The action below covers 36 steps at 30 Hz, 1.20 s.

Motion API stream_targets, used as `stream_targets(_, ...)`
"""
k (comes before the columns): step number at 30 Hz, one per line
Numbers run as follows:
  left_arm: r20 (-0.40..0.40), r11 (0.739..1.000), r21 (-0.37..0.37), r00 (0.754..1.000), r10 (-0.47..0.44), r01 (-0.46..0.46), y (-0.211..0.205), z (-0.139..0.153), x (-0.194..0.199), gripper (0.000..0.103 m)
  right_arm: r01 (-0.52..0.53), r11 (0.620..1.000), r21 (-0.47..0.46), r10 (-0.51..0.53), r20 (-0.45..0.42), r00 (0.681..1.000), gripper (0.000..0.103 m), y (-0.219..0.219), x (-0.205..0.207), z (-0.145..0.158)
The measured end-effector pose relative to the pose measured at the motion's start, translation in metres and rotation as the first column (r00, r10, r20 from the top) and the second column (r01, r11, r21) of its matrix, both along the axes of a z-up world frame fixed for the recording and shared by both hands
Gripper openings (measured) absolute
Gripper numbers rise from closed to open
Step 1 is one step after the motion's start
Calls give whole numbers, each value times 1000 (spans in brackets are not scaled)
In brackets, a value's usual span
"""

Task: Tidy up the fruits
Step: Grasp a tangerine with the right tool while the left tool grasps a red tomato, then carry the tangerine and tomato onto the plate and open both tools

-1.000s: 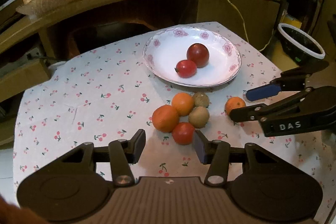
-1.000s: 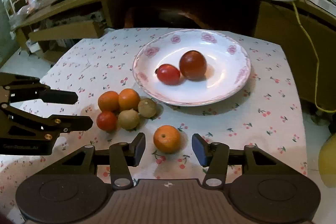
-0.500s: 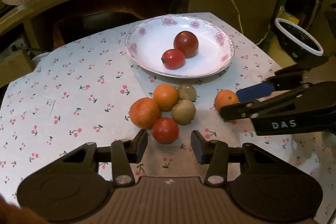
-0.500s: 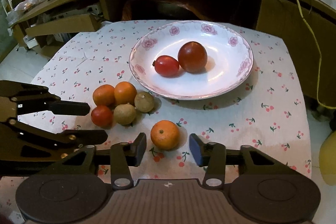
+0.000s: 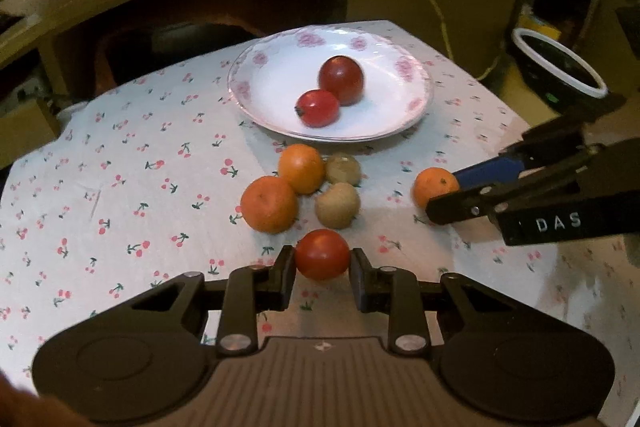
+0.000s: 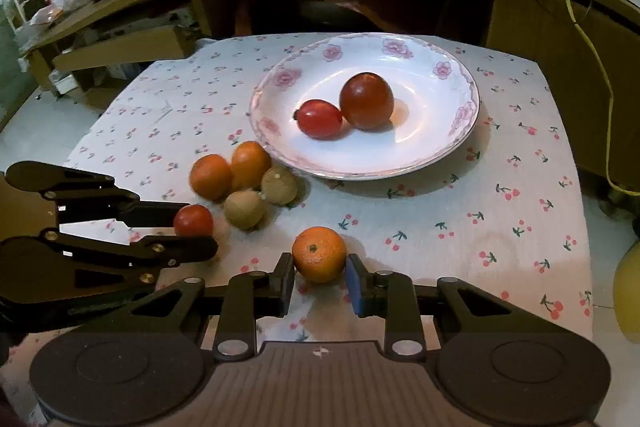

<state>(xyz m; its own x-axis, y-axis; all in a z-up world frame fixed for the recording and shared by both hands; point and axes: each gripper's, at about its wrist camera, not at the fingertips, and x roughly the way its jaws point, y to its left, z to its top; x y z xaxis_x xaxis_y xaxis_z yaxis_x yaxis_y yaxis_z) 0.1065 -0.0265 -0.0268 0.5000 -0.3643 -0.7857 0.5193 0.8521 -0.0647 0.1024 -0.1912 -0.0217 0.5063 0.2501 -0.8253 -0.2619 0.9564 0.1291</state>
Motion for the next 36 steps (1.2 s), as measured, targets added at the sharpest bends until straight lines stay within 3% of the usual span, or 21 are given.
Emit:
stream_targets(9,-9,998,41,999,-43,43,1,-10,-6,35,-78,997,-20,77,-27,997,32,5,-15,-4)
stream_targets(15,4,996,60,998,-66,65,-1,-10,-8,41,-76,997,-23,76,-10,997,52,3,-15,-3)
stream_targets(26,17,995,62,997,-74,73,-2,-11,-8,47,-77,996,-34,77,2,997,54,4,-13,-6)
stream_targets(36,17,996,62,998,-66,65,-5,-10,-8,44,-73,997,-41,73,7,997,53,7,-13,-6)
